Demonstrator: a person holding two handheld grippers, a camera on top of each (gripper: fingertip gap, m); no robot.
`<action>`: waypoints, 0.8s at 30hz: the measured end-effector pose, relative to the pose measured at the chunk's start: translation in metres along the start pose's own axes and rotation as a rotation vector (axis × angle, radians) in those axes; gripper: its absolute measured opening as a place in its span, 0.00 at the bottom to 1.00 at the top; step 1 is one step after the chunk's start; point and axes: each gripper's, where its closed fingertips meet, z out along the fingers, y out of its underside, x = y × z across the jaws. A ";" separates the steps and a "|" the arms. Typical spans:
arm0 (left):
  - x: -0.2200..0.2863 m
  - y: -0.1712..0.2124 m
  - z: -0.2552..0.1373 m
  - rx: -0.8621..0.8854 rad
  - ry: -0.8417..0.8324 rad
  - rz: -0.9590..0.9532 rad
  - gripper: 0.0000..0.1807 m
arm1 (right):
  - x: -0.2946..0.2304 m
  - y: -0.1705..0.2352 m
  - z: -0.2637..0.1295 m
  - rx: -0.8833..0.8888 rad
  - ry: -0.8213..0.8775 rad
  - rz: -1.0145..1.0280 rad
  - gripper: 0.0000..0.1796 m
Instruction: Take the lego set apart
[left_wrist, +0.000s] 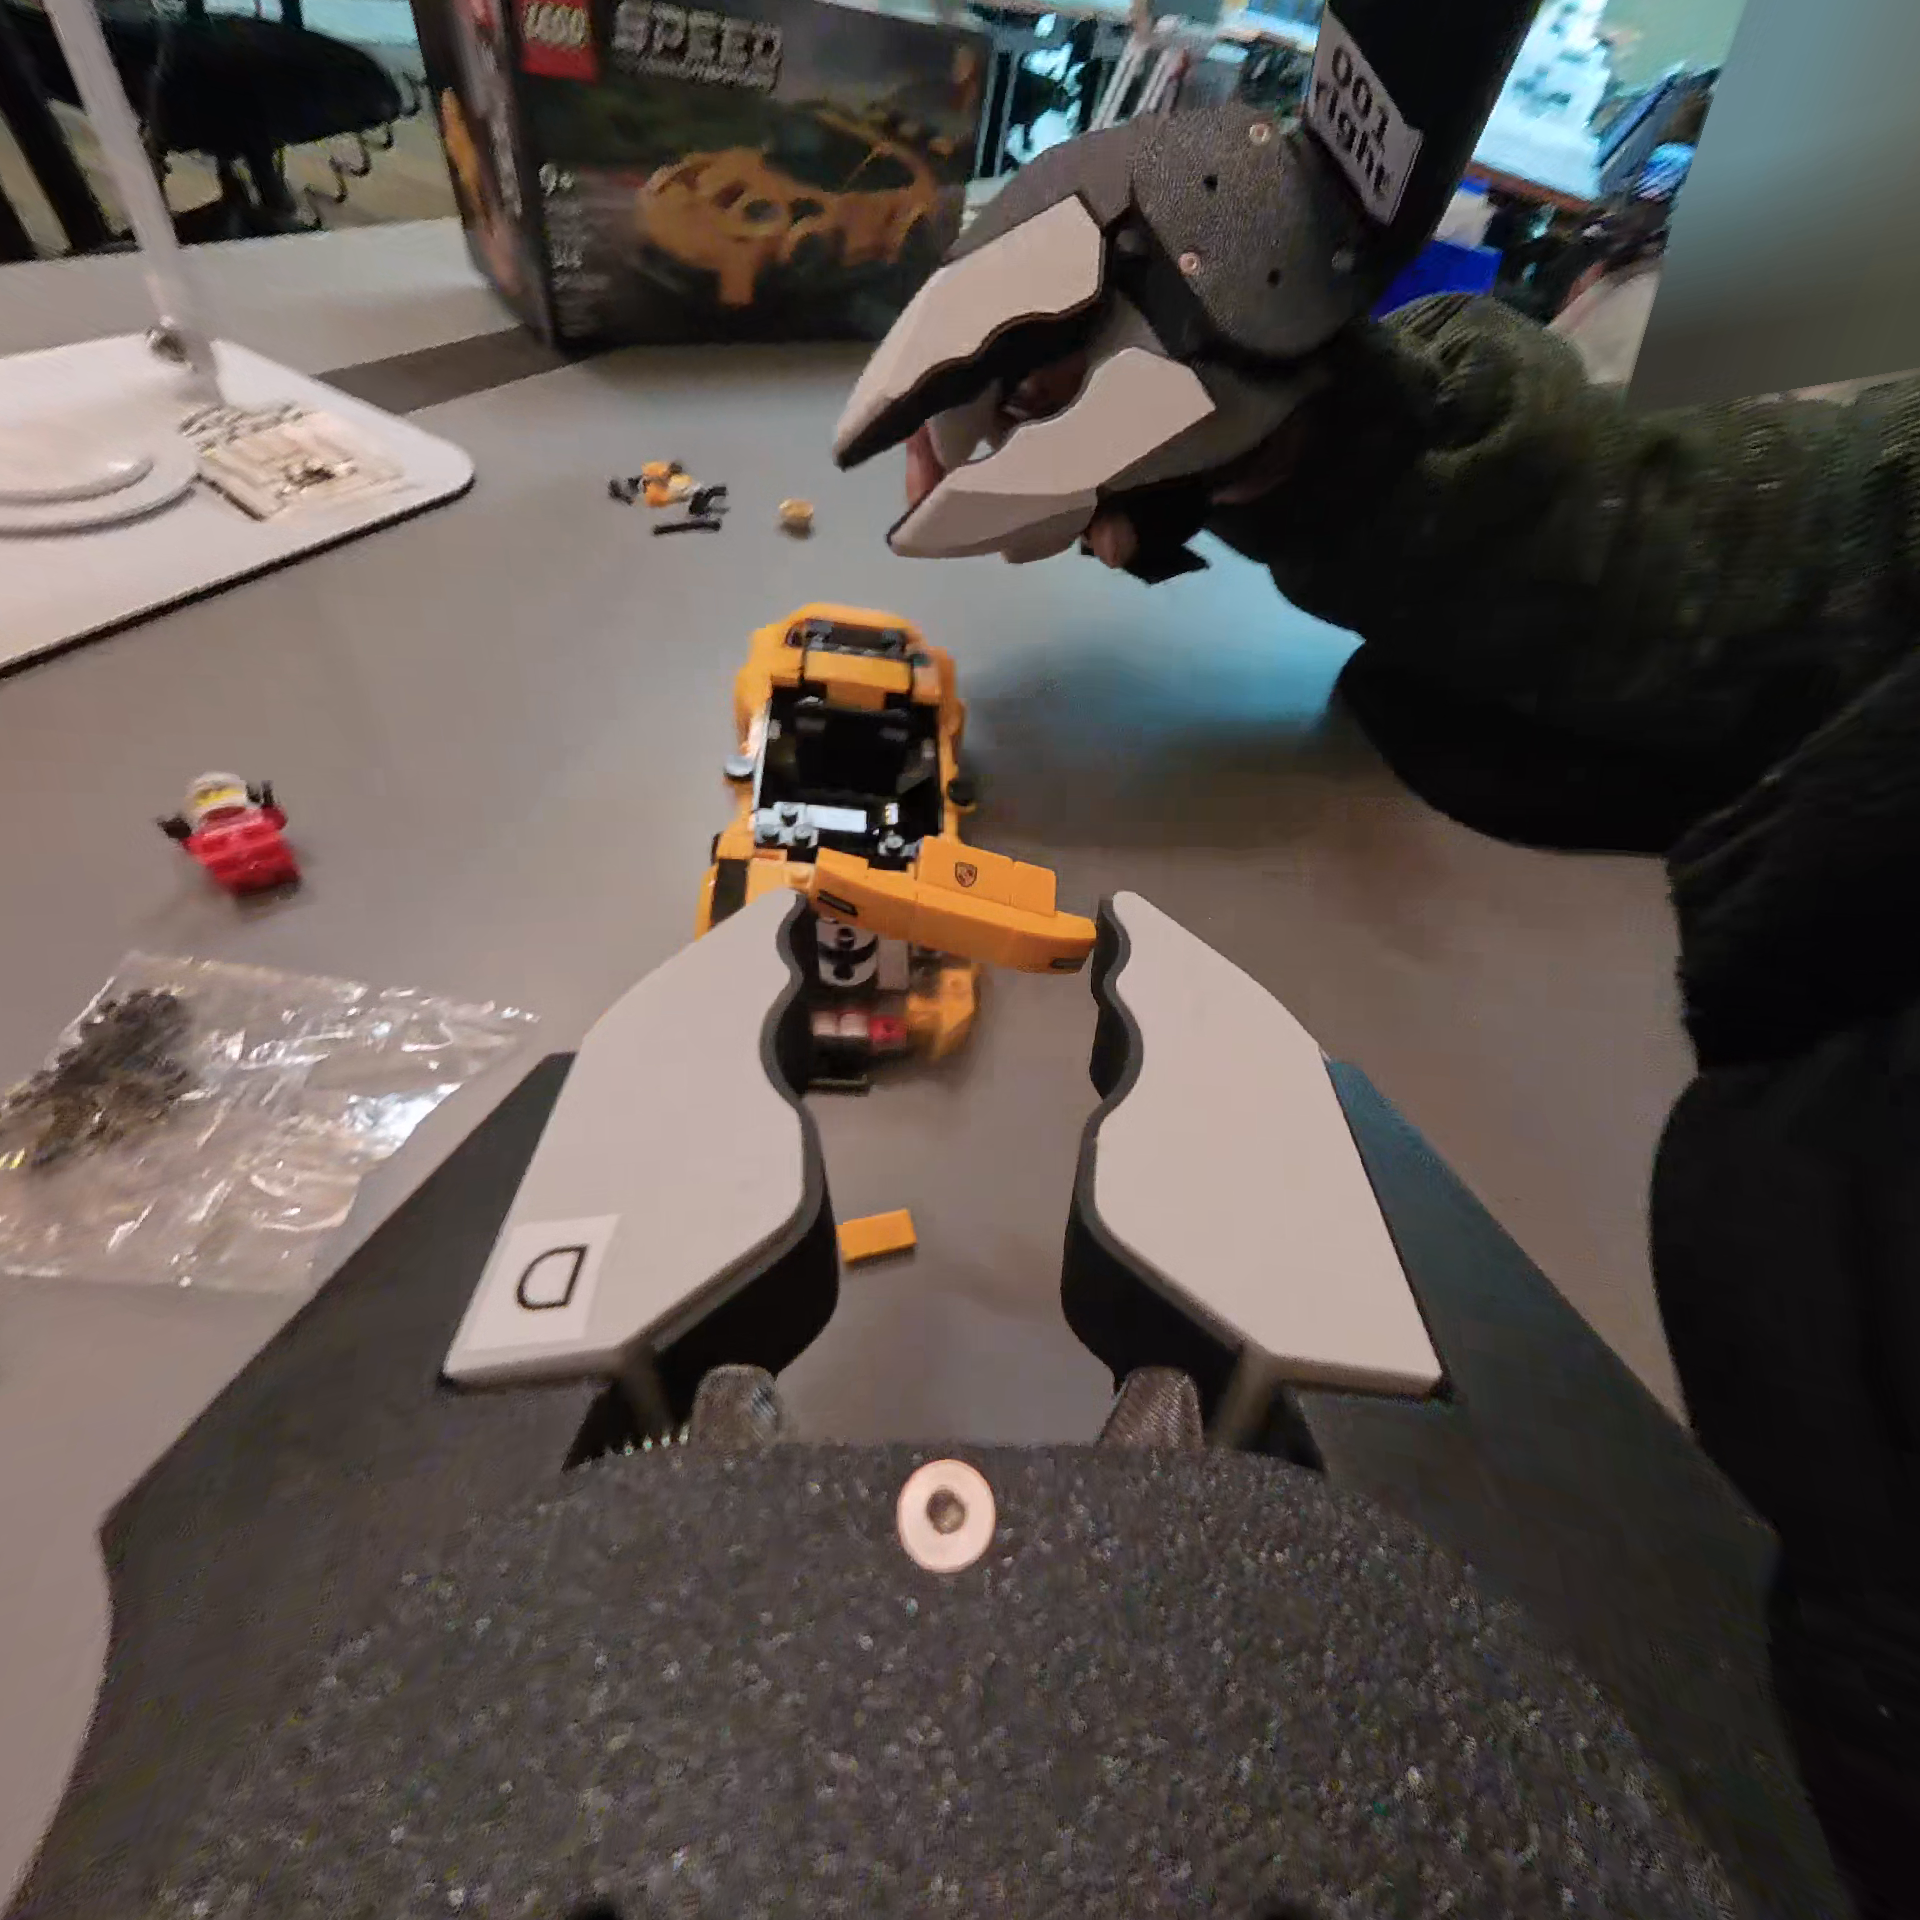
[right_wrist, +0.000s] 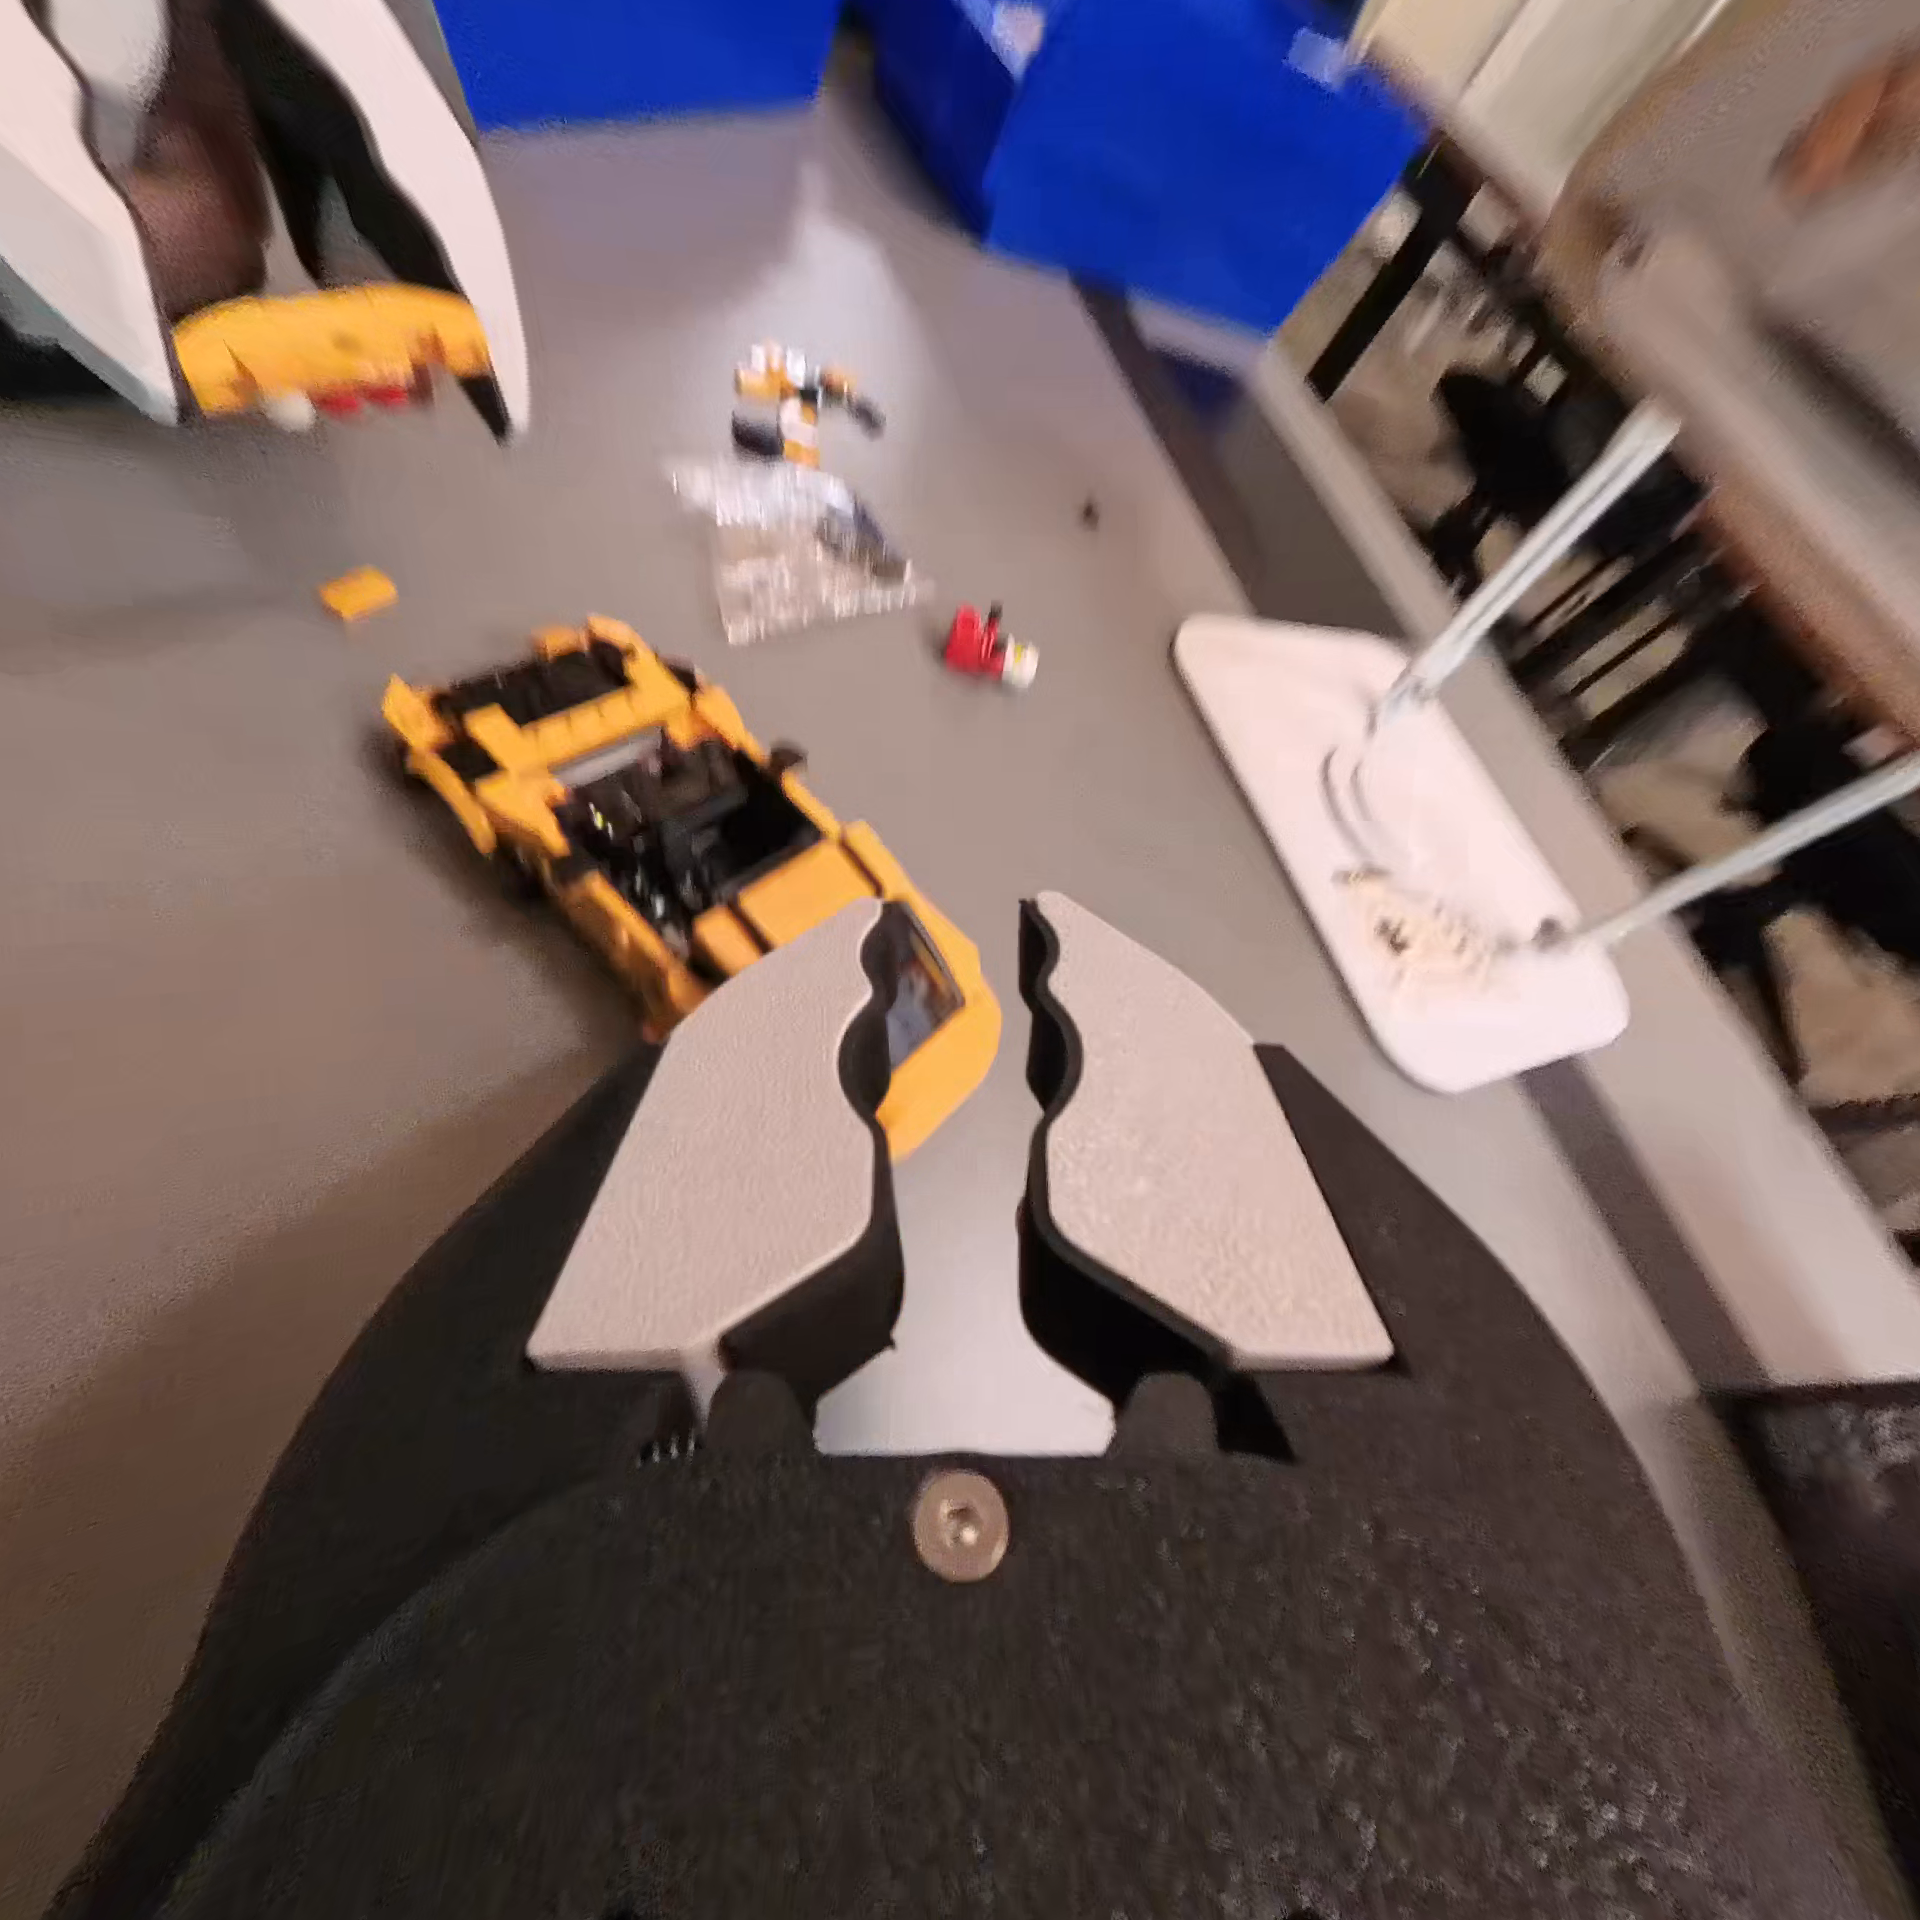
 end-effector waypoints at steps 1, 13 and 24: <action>-0.002 0.002 0.001 -0.013 -0.015 -0.001 0.28 | 0.001 0.013 0.000 -0.044 -0.023 0.027 0.12; -0.013 0.008 0.012 -0.115 -0.121 0.203 0.28 | -0.040 -0.026 0.002 0.046 -0.306 0.315 0.10; 0.026 -0.027 0.011 0.086 -0.100 0.454 0.28 | -0.107 -0.086 0.016 0.137 -0.781 0.930 0.11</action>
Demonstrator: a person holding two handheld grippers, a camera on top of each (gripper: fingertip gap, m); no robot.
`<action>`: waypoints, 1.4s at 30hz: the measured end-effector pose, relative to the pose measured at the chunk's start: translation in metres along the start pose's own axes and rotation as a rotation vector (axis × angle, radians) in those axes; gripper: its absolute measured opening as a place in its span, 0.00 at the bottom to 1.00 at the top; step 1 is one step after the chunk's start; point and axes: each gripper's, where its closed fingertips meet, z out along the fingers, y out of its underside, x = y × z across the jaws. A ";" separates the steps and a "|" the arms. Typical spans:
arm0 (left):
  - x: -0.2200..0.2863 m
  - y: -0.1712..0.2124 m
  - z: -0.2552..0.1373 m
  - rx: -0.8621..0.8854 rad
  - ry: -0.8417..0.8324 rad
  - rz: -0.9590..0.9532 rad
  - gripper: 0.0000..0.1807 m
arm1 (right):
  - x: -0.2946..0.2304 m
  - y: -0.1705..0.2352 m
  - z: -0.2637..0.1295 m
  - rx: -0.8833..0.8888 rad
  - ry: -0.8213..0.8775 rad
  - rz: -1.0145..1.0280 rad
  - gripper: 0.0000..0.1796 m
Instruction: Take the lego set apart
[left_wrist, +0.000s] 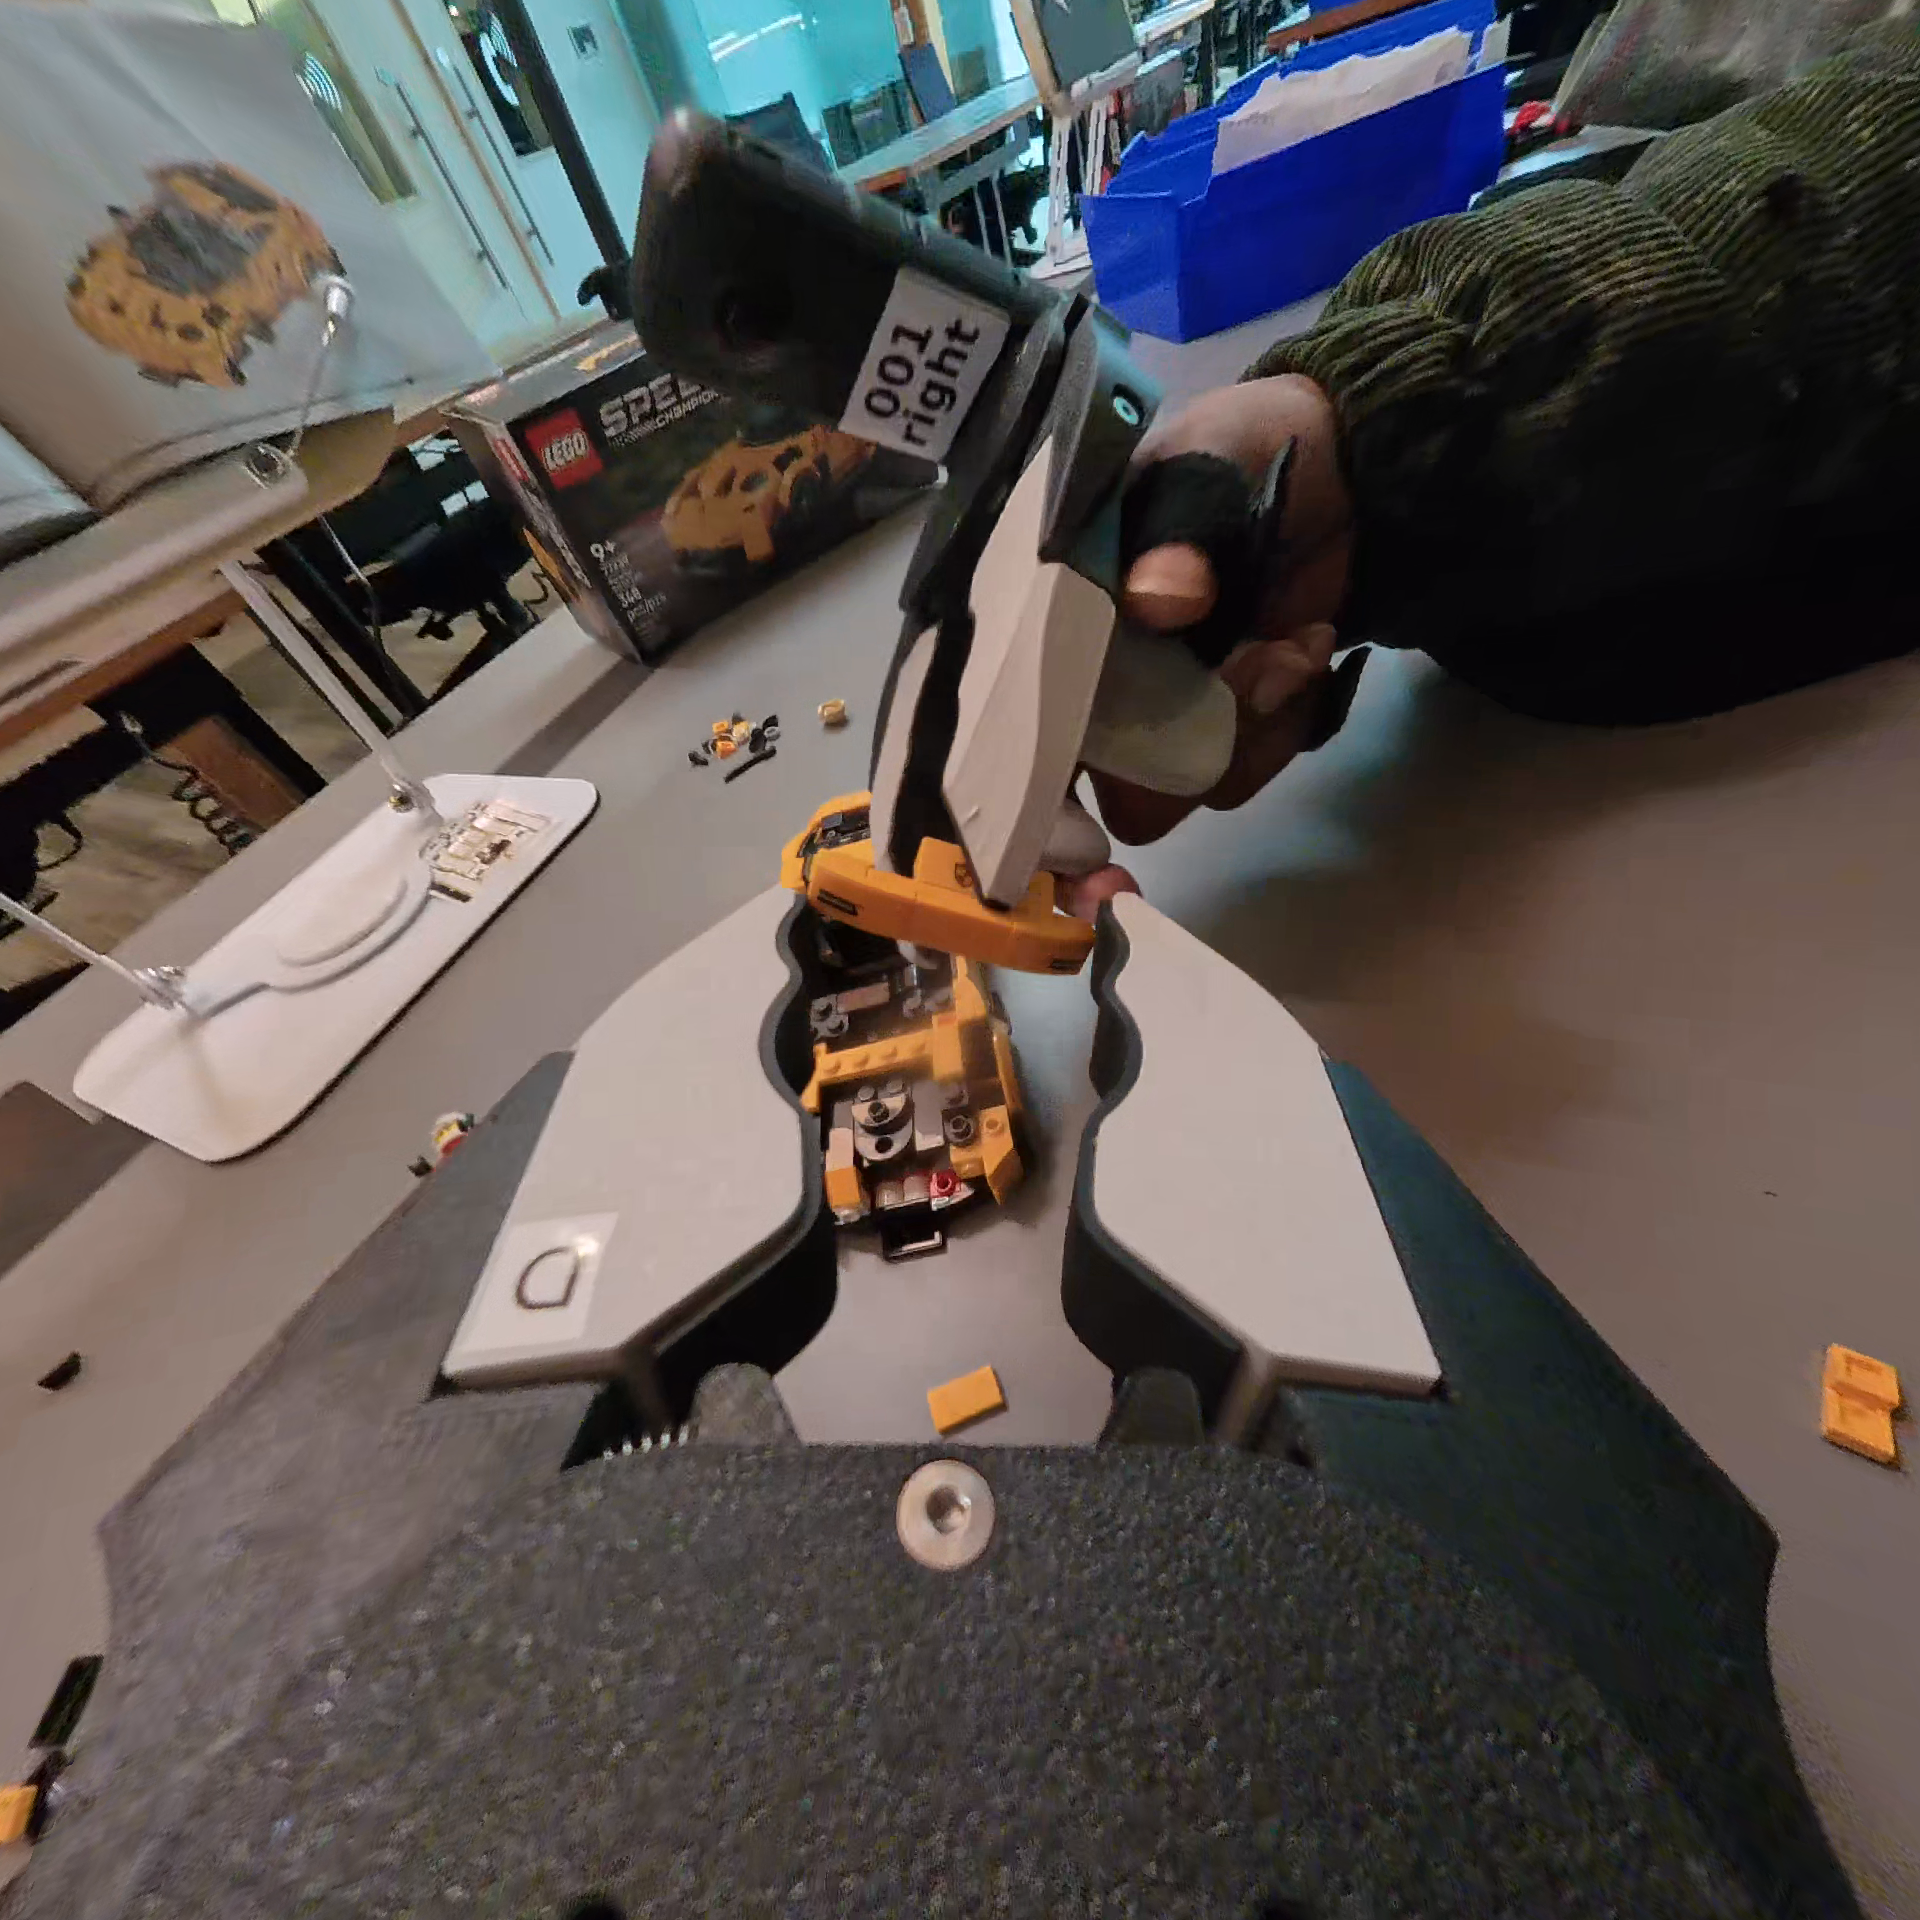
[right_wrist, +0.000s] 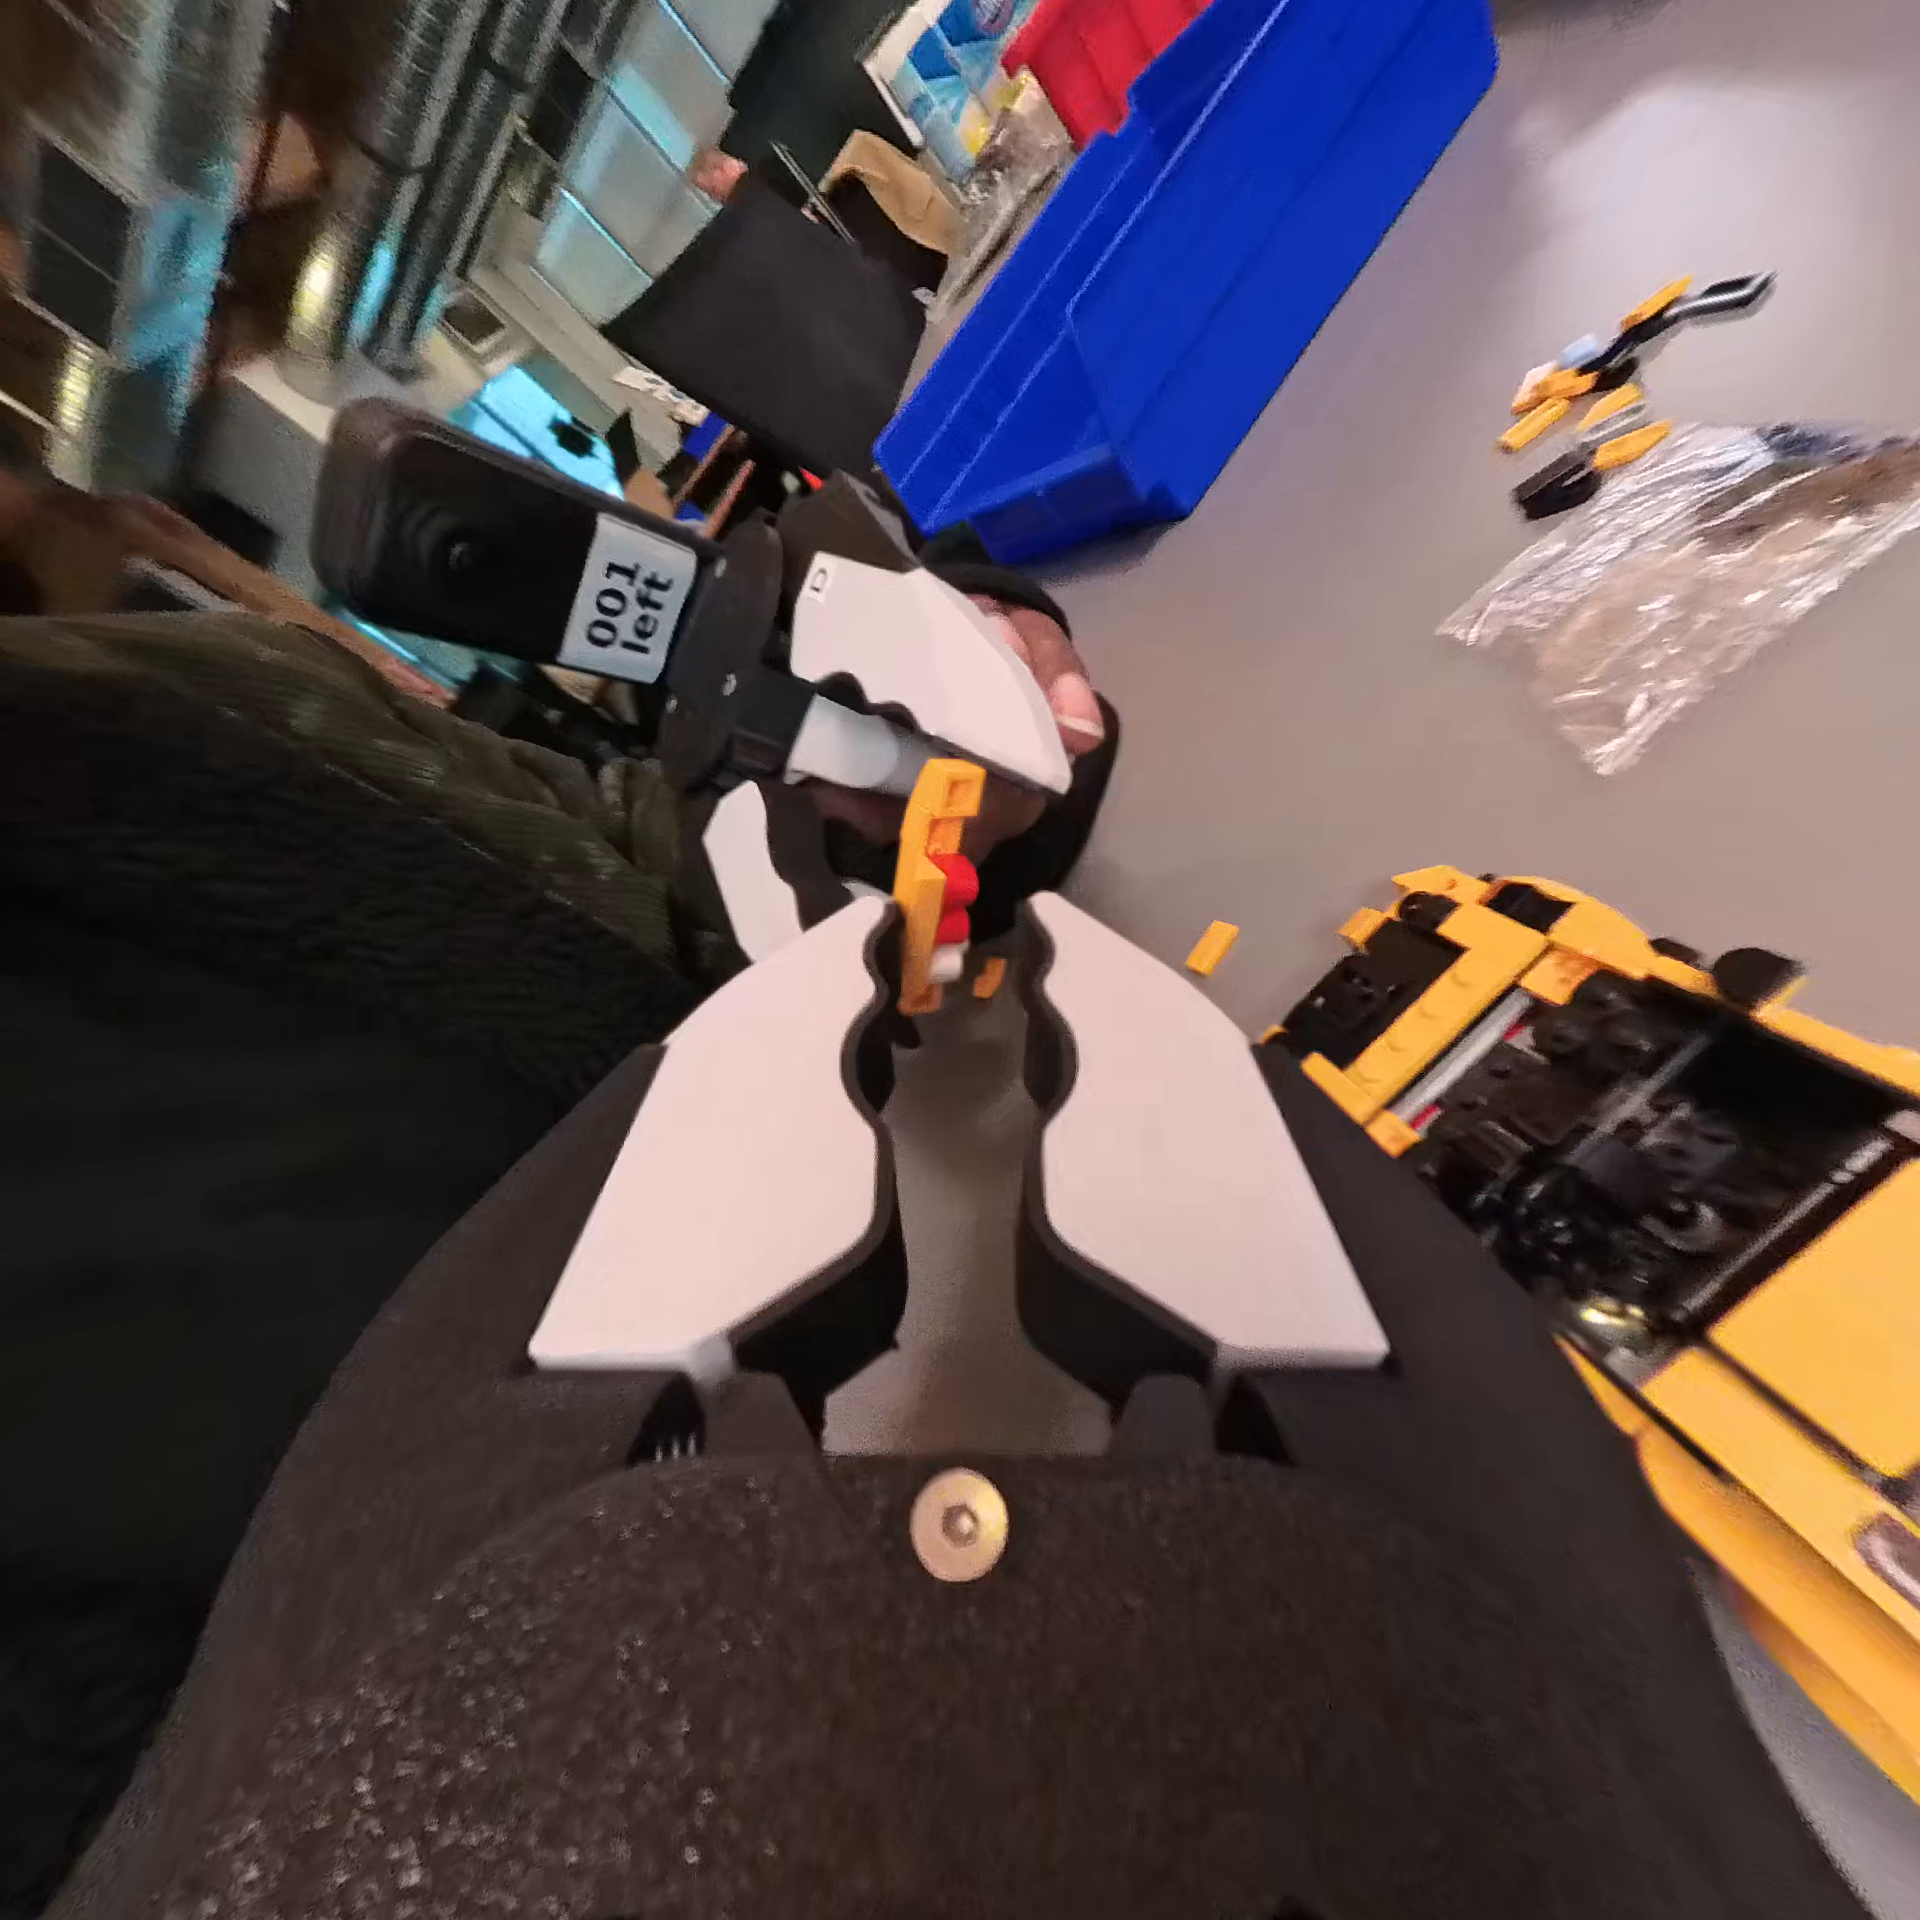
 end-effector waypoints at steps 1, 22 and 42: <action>0.000 0.001 0.000 -0.007 -0.009 0.013 0.28 | -0.003 0.000 0.001 0.007 -0.025 0.021 0.07; 0.002 0.018 0.000 -0.105 -0.050 0.212 0.27 | 0.012 0.012 0.002 -0.031 -0.025 0.208 0.06; -0.017 0.094 -0.003 -0.475 0.065 -0.311 0.27 | 0.110 0.023 -0.129 -0.303 0.518 -0.319 0.34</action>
